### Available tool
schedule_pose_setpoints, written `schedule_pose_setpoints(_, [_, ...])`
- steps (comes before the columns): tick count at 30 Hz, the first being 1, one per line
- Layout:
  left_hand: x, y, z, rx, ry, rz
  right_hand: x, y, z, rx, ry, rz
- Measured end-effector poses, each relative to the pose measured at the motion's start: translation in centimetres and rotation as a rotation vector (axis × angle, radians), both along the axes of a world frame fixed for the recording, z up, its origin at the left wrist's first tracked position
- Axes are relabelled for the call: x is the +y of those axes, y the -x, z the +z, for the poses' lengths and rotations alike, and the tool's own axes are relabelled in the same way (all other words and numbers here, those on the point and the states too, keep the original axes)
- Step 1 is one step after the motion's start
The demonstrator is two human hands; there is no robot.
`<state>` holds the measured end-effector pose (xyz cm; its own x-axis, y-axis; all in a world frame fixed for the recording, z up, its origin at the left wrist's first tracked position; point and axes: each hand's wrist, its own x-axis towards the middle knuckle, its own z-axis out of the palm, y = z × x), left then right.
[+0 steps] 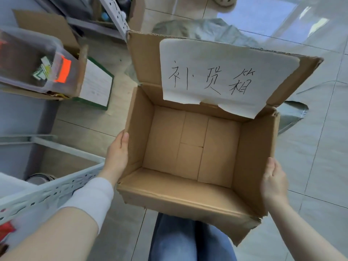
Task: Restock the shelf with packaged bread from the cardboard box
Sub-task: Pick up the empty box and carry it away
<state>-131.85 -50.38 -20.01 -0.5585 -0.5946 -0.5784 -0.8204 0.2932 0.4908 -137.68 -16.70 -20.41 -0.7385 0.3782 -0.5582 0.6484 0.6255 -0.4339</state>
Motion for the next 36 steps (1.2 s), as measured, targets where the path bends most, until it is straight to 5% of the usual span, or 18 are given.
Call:
schedule_pose_setpoints(9, [5.1,-7.8,12.3,0.06,-0.01,0.221,2.7,-3.1,11.5,0.028,0.033,0.168])
schedule_pose_setpoints(21, [18.2,-32.3,27.8,0.119,0.116,0.677,6.0,-11.8,27.3,0.047,0.118,0.739])
schedule_pose_setpoints(36, [35.0,-73.5,35.2,0.12,0.265,1.521,-4.0,-45.9,35.2,0.07,0.246,1.594])
